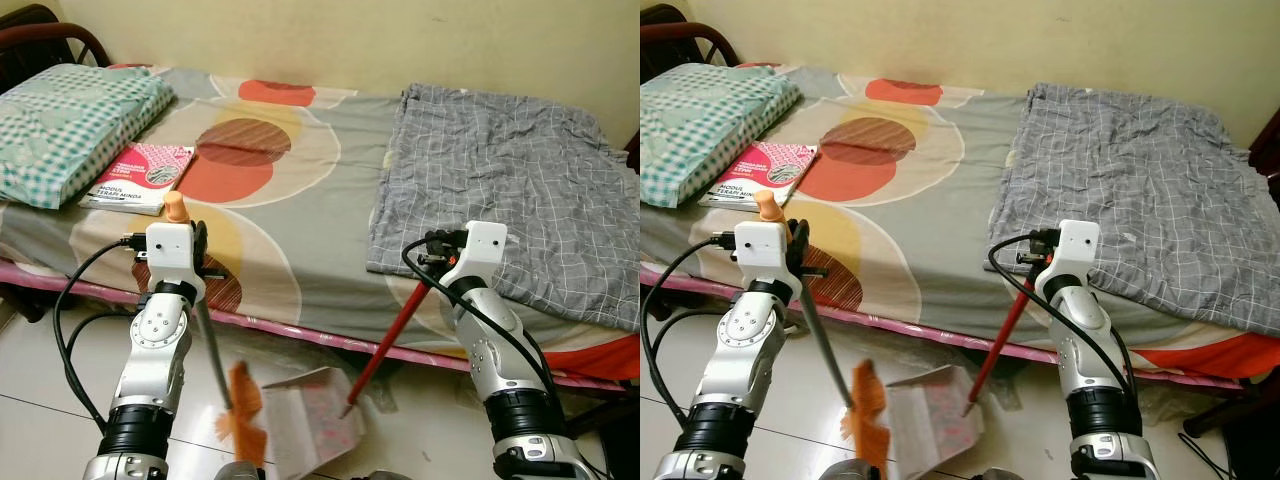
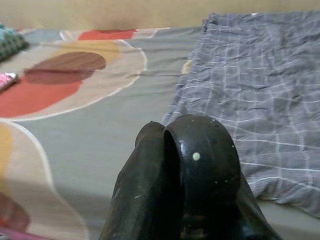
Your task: Sweep floor
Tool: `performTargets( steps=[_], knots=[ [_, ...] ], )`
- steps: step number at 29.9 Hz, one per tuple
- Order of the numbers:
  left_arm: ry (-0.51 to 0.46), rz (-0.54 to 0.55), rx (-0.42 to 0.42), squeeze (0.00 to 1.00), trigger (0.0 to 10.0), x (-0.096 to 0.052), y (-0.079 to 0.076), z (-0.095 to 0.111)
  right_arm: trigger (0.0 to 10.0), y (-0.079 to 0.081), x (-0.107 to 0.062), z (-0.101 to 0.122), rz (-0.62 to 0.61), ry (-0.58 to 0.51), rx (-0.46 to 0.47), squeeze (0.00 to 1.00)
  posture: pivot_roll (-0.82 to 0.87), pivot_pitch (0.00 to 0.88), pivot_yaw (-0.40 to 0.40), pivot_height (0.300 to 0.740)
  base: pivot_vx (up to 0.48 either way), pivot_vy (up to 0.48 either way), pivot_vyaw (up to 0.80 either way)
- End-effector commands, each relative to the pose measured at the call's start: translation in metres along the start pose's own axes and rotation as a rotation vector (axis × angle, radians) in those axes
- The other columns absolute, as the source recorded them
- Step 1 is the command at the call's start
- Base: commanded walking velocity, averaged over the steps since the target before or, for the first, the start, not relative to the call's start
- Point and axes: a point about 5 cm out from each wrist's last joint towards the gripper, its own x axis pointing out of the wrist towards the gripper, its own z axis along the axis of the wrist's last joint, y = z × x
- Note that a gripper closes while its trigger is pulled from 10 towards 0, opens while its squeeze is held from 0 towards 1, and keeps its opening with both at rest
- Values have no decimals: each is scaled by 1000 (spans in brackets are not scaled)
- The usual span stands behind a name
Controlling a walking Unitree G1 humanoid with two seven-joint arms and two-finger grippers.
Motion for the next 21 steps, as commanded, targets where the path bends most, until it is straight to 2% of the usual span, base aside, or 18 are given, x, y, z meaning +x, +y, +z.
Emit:
performTargets(
  steps=[1,4,6,9,12,16,21],
  knots=[
    [-127,2,83,0,10000,3,4,23,10000,-4,0,10,-26,-36,-40,0,-31,0,-24,740,0,0,0],
    [-169,-17,111,0,10000,3,2,30,10000,-13,-3,4,-90,6,-102,0,-31,0,-27,740,0,0,0],
    [-179,-23,118,0,10000,2,1,31,10000,-16,-4,1,-106,22,-95,0,-31,0,-27,740,0,0,0],
    [-173,-22,114,0,10000,1,0,30,10000,-20,-8,-12,-129,119,-104,0,-31,0,-27,740,0,0,0],
    [-123,-22,57,0,10000,-1,-2,23,10000,-17,-8,-28,-61,266,-32,0,-39,0,-26,740,0,0,0],
    [-100,-33,35,0,10000,-8,-7,18,10000,-18,-10,-33,-16,319,2,0,-40,0,-34,740,0,0,0],
    [-28,-25,-7,0,10000,-30,-12,1,10000,-11,-32,-43,55,411,-7,0,-55,0,-44,740,0,0,0]
  ],
)
